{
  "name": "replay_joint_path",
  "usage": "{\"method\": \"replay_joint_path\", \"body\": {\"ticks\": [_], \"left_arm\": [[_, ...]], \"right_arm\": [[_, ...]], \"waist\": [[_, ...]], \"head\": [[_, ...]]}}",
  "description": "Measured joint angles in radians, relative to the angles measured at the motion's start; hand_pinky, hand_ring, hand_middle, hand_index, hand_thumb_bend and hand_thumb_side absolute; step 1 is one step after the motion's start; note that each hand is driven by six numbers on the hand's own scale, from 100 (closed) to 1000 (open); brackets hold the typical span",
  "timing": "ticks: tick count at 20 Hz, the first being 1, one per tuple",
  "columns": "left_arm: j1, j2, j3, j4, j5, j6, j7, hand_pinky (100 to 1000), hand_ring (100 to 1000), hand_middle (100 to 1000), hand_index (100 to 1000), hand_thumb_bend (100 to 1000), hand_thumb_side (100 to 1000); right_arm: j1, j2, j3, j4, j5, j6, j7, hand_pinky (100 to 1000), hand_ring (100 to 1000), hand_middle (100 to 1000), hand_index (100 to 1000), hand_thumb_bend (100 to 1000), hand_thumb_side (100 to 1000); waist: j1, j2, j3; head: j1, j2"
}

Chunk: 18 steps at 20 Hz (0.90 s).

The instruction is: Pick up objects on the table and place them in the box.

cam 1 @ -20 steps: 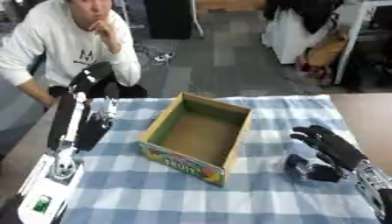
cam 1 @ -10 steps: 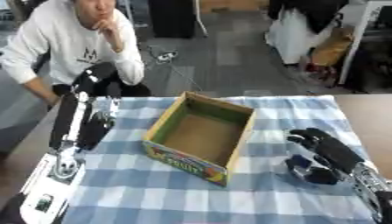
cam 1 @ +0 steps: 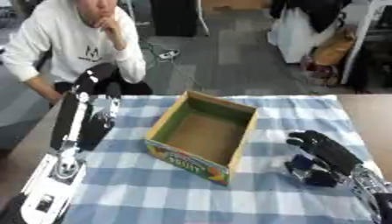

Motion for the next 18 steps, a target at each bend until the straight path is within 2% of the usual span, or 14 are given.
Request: {"method": "replay_joint_path", "body": {"ticks": [16, 17, 18], "left_arm": [[0.0, 0.0, -0.001, -0.006, 0.002, 0.002, 0.001, 923, 799, 859, 896, 114, 971], [0.0, 0.0, -0.002, -0.006, 0.002, 0.002, 0.001, 924, 799, 859, 895, 114, 970], [-0.001, 0.0, -0.003, -0.007, 0.002, 0.002, 0.001, 924, 799, 859, 895, 113, 970]], "right_arm": [[-0.017, 0.0, -0.046, 0.071, 0.082, 0.045, -0.013, 901, 880, 911, 924, 246, 1000], [-0.017, 0.0, -0.047, 0.072, 0.085, 0.047, -0.014, 794, 843, 899, 918, 243, 1000], [-0.017, 0.0, -0.047, 0.073, 0.087, 0.047, -0.015, 729, 824, 894, 918, 240, 1000]], "waist": [[0.005, 0.018, 0.001], [0.006, 0.018, 0.002], [0.006, 0.018, 0.003]], "head": [[0.0, -0.002], [0.0, -0.003], [0.0, -0.003]]}}
